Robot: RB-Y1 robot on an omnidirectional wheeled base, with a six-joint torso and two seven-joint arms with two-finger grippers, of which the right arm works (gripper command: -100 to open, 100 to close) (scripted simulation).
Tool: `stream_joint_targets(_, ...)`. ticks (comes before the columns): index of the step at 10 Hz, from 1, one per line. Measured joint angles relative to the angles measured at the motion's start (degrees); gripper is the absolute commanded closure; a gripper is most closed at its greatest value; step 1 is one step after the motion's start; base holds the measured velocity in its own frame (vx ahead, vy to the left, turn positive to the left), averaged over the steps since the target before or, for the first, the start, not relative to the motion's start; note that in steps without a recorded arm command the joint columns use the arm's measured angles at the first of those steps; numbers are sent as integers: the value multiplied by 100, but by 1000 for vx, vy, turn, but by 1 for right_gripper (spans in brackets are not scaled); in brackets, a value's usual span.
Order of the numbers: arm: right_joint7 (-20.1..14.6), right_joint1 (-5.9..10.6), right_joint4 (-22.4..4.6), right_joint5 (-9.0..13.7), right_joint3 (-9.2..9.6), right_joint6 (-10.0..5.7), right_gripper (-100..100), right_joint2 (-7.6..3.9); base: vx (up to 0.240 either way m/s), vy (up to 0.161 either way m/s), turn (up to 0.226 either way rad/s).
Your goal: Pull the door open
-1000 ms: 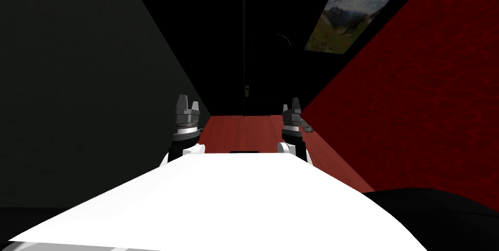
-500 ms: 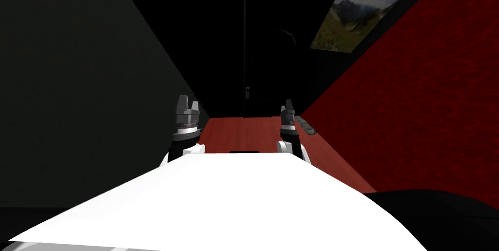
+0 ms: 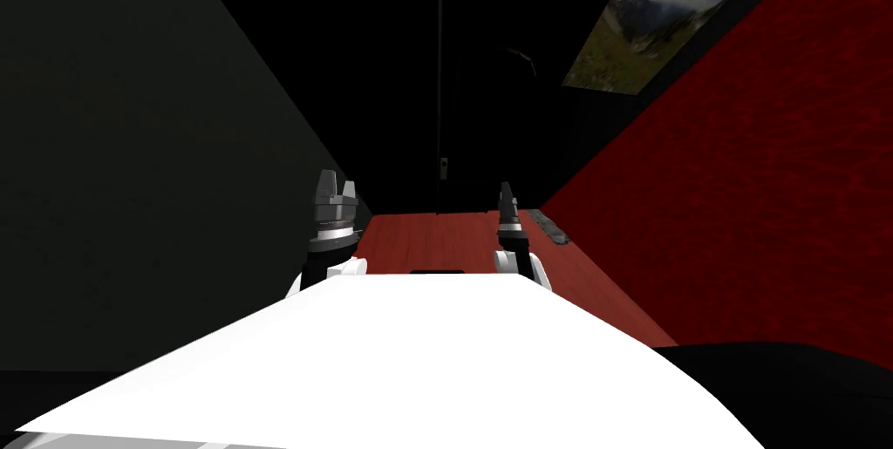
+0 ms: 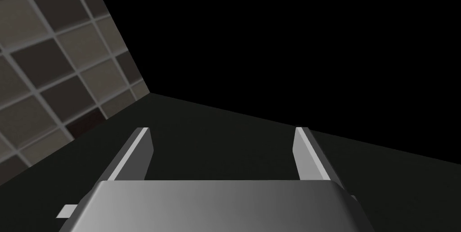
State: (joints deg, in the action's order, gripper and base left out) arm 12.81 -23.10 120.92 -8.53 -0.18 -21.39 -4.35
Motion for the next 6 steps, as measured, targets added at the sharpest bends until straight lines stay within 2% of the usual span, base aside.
stream_joint_targets(2, 128, 119, -249, -216, -61, -24, -100, -43, 137, 70, -31)
stream_joint_targets(6, 429, 345, -758, -666, -138, -95, -100, -61, 137, 66, -26)
